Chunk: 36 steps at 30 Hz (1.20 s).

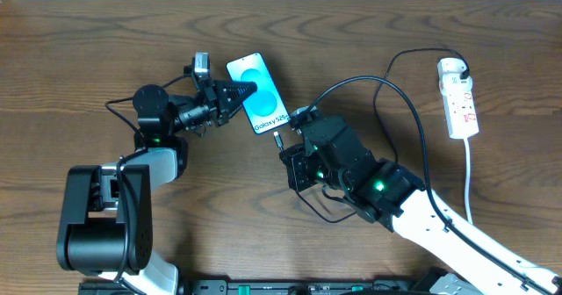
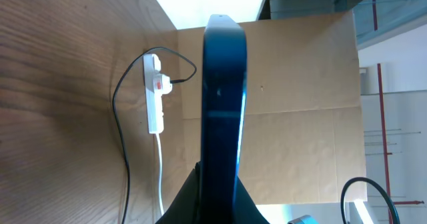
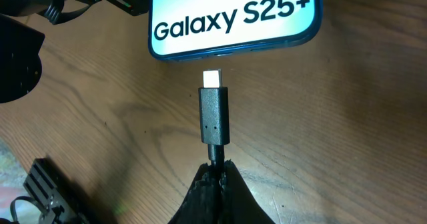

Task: Plug charger to phone and switch on socket

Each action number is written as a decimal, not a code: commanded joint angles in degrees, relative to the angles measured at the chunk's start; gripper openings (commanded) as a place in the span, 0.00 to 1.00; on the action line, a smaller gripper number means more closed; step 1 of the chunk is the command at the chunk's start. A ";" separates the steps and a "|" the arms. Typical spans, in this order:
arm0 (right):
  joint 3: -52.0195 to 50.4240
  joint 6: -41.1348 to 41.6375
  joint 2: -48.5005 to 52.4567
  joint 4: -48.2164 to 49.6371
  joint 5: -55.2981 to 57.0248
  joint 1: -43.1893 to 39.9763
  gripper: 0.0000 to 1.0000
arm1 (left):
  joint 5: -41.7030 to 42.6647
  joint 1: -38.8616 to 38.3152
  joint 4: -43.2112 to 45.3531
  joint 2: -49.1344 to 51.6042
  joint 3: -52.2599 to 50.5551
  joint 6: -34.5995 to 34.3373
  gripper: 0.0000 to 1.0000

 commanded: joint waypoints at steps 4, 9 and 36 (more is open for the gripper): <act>0.48 0.61 0.22 -0.24 -0.20 0.35 0.01 | -0.07 0.02 0.85 -0.55 1.75 0.15 0.07; 0.48 0.61 1.92 -0.13 -1.05 0.35 0.01 | 1.46 0.02 1.51 -0.55 1.75 0.44 0.08; 0.48 1.09 1.95 0.39 -1.01 0.33 0.01 | 4.24 0.02 1.44 -0.55 1.75 -0.07 0.07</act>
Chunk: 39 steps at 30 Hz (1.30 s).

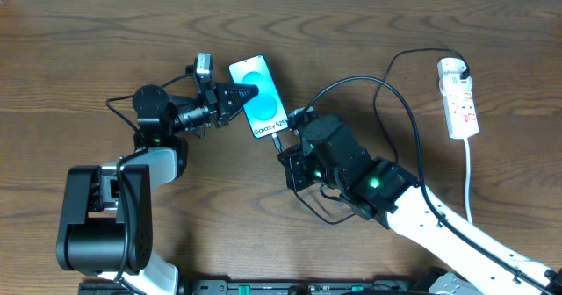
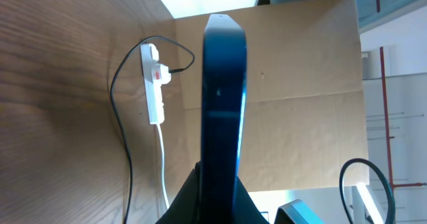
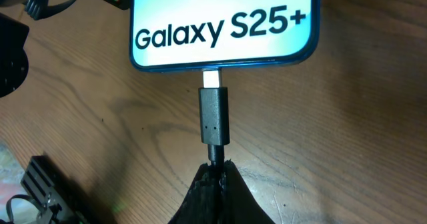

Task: Plug charger to phone and switch on socket

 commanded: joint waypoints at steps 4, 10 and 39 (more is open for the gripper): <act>0.48 0.87 0.24 0.04 -0.35 0.35 0.01 | 1.22 0.02 0.85 -0.55 1.75 -0.96 0.07; 0.48 0.87 0.24 0.24 -0.37 0.35 0.01 | 1.46 0.02 0.85 -0.55 1.73 0.87 0.07; 0.48 0.83 0.26 1.84 1.62 0.28 0.01 | 2.91 0.02 0.87 -0.55 1.75 3.39 0.07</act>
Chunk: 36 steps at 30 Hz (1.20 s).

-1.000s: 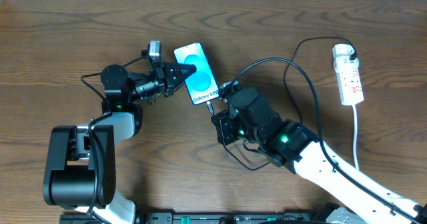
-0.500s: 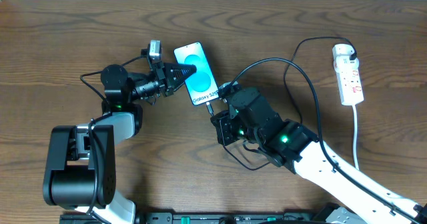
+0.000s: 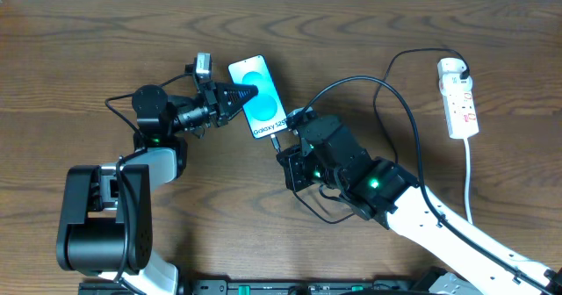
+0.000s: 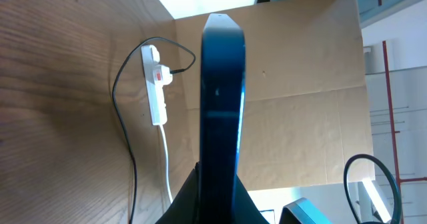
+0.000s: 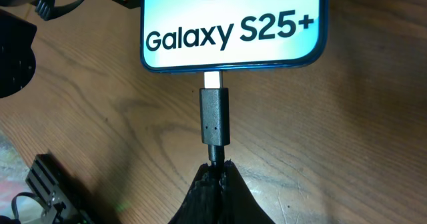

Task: Plug charger to phone and switch on socket

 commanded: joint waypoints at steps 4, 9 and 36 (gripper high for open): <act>0.48 0.83 0.26 2.71 2.64 0.28 0.01 | 3.72 -0.04 0.85 -0.55 1.73 2.49 0.07; 0.48 0.83 1.01 2.71 2.60 0.31 0.01 | 3.80 -0.04 0.90 -0.55 1.75 2.51 0.07; 0.48 3.26 1.31 -1.40 -3.43 0.28 0.01 | 2.54 -0.02 0.85 -0.55 1.75 5.27 0.08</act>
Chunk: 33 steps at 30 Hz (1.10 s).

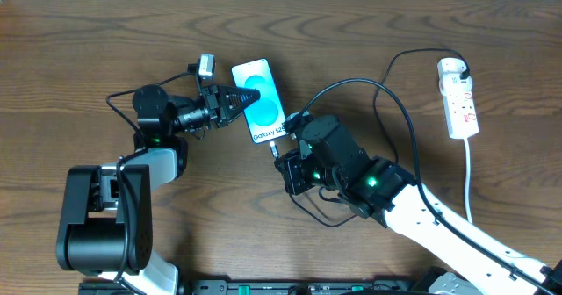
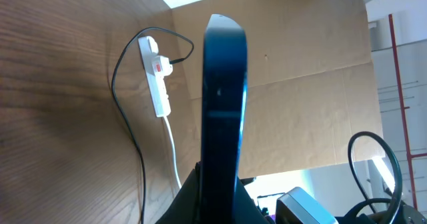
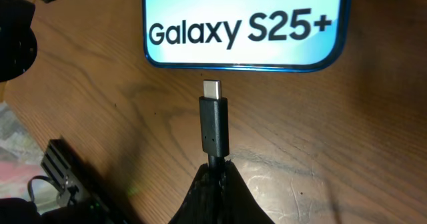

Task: Plug charger to phone and switch on socket

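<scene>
A blue phone [image 1: 261, 99] with a lit "Galaxy S25+" screen [image 3: 240, 25] is held above the table by its long edges, my left gripper [image 1: 237, 102] shut on it; in the left wrist view it shows edge-on [image 2: 224, 97]. My right gripper [image 3: 213, 174] is shut on the black cable just behind the USB-C plug [image 3: 213, 124]. The plug's metal tip points at the phone's bottom edge with a small gap between them. The white socket strip [image 1: 459, 97] with its red switch [image 2: 155, 67] lies at the far right, with the charger's cable [image 1: 399, 111] running from it.
The black cable loops across the table between the strip and my right arm [image 1: 413, 212]. The strip's white lead [image 1: 469, 185] runs down toward the front edge. Brown cardboard [image 2: 300, 97] stands beyond the table's far side.
The plug's tip sat at the phone's bottom edge; now it stands a short way back from it with bare wood between. The phone has shifted slightly right.
At first the plug was held a little short of the phone's bottom edge. At the two following moments its tip met that edge, seemingly at the port. Now the plug is apart from the phone again, both grippers keeping their hold throughout.
</scene>
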Each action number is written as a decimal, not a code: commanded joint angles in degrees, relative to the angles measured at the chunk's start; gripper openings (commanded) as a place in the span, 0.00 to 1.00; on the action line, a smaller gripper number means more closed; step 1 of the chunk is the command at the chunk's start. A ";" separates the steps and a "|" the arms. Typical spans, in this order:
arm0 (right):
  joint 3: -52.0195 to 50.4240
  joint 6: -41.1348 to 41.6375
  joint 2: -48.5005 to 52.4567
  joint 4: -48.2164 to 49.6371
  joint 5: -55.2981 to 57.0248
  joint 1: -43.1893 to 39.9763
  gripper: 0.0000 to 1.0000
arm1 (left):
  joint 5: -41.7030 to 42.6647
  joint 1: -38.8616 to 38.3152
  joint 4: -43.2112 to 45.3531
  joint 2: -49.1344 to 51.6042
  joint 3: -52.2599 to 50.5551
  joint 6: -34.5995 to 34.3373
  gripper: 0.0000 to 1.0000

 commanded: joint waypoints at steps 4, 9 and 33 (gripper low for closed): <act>0.48 4.15 0.46 0.00 0.17 0.28 0.01 | -0.02 0.00 0.83 -0.55 1.70 1.01 0.07; 0.48 4.61 0.46 0.02 -1.29 0.28 0.01 | -0.02 0.00 0.83 -0.55 1.70 0.98 0.07; 0.48 6.05 0.46 0.07 -1.49 -1.20 0.01 | 0.46 0.00 0.85 -0.55 1.70 -1.25 0.07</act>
